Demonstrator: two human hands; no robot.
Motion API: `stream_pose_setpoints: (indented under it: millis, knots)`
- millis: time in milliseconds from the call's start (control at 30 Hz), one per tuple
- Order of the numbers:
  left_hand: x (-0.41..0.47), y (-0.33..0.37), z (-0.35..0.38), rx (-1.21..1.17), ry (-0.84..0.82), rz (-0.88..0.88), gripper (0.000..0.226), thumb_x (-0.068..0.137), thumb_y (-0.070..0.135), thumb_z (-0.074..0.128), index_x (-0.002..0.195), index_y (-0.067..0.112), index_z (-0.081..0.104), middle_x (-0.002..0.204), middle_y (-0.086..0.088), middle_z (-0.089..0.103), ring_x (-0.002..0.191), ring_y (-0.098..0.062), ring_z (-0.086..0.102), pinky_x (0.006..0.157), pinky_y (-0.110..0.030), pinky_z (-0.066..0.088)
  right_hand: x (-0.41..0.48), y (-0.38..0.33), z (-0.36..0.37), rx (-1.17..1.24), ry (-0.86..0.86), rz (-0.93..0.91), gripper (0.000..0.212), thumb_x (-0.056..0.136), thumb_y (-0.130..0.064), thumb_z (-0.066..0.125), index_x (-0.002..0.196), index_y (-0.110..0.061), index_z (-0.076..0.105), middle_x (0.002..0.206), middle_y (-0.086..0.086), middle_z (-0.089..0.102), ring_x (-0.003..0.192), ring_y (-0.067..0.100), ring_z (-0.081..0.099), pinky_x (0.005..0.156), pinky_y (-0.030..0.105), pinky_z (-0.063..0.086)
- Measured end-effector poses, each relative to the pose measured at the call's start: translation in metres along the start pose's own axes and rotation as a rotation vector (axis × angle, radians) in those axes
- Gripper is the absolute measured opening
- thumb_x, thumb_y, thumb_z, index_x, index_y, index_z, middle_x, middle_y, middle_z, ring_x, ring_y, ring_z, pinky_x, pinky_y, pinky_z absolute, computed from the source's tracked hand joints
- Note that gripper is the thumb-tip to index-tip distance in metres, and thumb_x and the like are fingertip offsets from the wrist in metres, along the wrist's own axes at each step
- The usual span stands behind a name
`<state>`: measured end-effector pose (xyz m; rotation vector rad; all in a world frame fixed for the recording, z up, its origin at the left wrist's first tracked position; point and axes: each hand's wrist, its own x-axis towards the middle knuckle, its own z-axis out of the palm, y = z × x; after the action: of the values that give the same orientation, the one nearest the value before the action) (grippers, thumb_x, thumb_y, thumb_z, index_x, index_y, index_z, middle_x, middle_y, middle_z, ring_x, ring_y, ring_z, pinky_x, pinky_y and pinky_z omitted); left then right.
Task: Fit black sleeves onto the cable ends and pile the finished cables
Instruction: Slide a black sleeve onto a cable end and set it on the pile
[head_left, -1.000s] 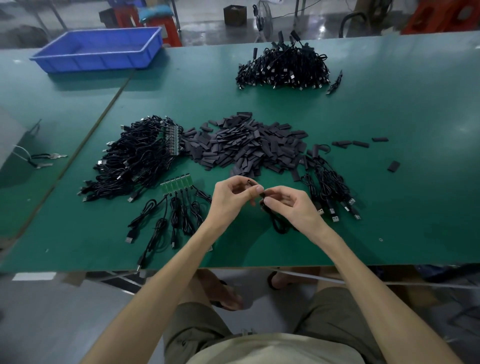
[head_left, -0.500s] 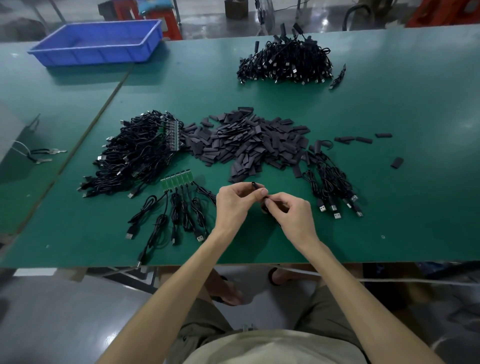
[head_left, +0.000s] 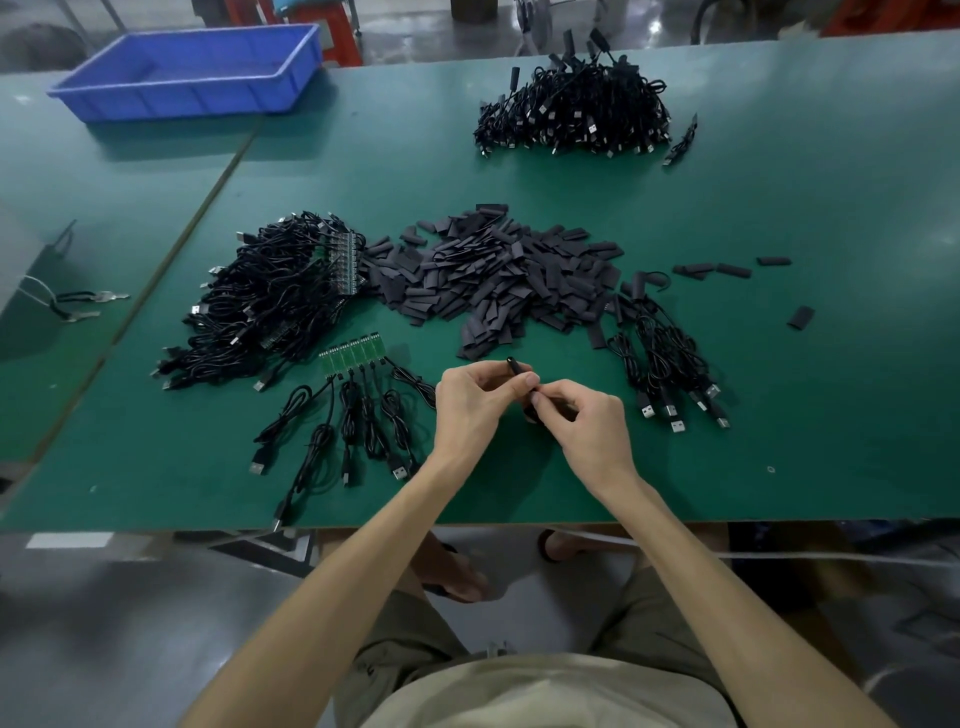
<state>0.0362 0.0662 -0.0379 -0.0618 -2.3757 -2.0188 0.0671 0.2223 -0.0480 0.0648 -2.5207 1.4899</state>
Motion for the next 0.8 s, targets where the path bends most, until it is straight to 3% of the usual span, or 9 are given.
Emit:
stream_pose_setpoints:
  millis: [200, 267, 367, 467, 567, 633, 800]
  knots:
    - [-0.002, 0.0, 0.002, -0.006, 0.003, -0.012, 0.01, 0.084, 0.027, 0.082, 0.092, 0.02, 0.081, 0.083, 0.005, 0.078, 0.083, -0.014, 0.076, 0.081, -0.036, 0.061, 0.0, 0.001, 0.0, -0.013, -0.003, 0.001, 0.013, 0.098, -0.02, 0.072, 0.104, -0.013, 0.081, 0.088, -0.005, 0.079, 0.081, 0.007, 0.073, 0.077, 0.032, 0.06]
    - [-0.003, 0.001, 0.002, 0.006, 0.004, -0.019, 0.012, 0.084, 0.03, 0.081, 0.087, 0.018, 0.08, 0.078, 0.002, 0.077, 0.077, -0.016, 0.074, 0.075, -0.038, 0.061, 0.0, 0.001, -0.001, -0.014, -0.012, -0.003, 0.013, 0.098, -0.02, 0.071, 0.104, -0.014, 0.08, 0.088, -0.006, 0.078, 0.08, 0.005, 0.072, 0.076, 0.028, 0.059]
    - [-0.001, 0.002, 0.0, 0.052, 0.042, -0.038, 0.033, 0.082, 0.043, 0.082, 0.072, 0.013, 0.07, 0.066, -0.006, 0.07, 0.058, -0.015, 0.061, 0.06, -0.035, 0.052, 0.002, 0.001, -0.001, -0.004, -0.043, 0.006, 0.014, 0.1, -0.021, 0.068, 0.104, -0.015, 0.08, 0.084, -0.011, 0.076, 0.08, 0.0, 0.07, 0.07, 0.015, 0.053]
    - [0.001, 0.004, -0.004, 0.087, 0.004, -0.041, 0.033, 0.084, 0.042, 0.081, 0.078, 0.012, 0.069, 0.066, -0.013, 0.067, 0.056, -0.017, 0.059, 0.06, -0.038, 0.052, 0.002, 0.001, -0.001, -0.014, -0.065, 0.004, 0.015, 0.1, -0.024, 0.068, 0.106, -0.016, 0.079, 0.086, -0.011, 0.075, 0.082, -0.001, 0.069, 0.07, 0.01, 0.049]
    - [0.006, 0.006, -0.016, 0.059, -0.123, -0.044, 0.016, 0.091, 0.029, 0.076, 0.092, 0.016, 0.067, 0.067, -0.008, 0.064, 0.06, -0.018, 0.062, 0.065, -0.034, 0.055, 0.003, 0.0, -0.002, 0.02, -0.072, 0.005, 0.012, 0.098, -0.024, 0.07, 0.102, -0.016, 0.079, 0.088, -0.012, 0.076, 0.083, 0.001, 0.07, 0.074, 0.014, 0.053]
    - [0.011, 0.007, -0.027, 0.072, -0.235, -0.026, 0.011, 0.094, 0.023, 0.073, 0.097, 0.014, 0.068, 0.071, -0.014, 0.065, 0.062, -0.019, 0.065, 0.068, -0.03, 0.057, 0.006, -0.002, -0.005, 0.049, -0.094, 0.021, 0.01, 0.097, -0.022, 0.072, 0.099, -0.014, 0.079, 0.086, -0.01, 0.077, 0.081, 0.004, 0.072, 0.076, 0.02, 0.056]
    - [0.02, 0.007, -0.041, 0.193, -0.417, 0.034, 0.018, 0.087, 0.011, 0.078, 0.104, 0.008, 0.074, 0.088, -0.013, 0.075, 0.07, -0.021, 0.071, 0.076, -0.032, 0.06, 0.016, -0.004, -0.015, 0.12, -0.212, 0.086, 0.009, 0.096, -0.015, 0.073, 0.095, -0.008, 0.079, 0.078, -0.002, 0.079, 0.075, 0.012, 0.077, 0.078, 0.032, 0.062]
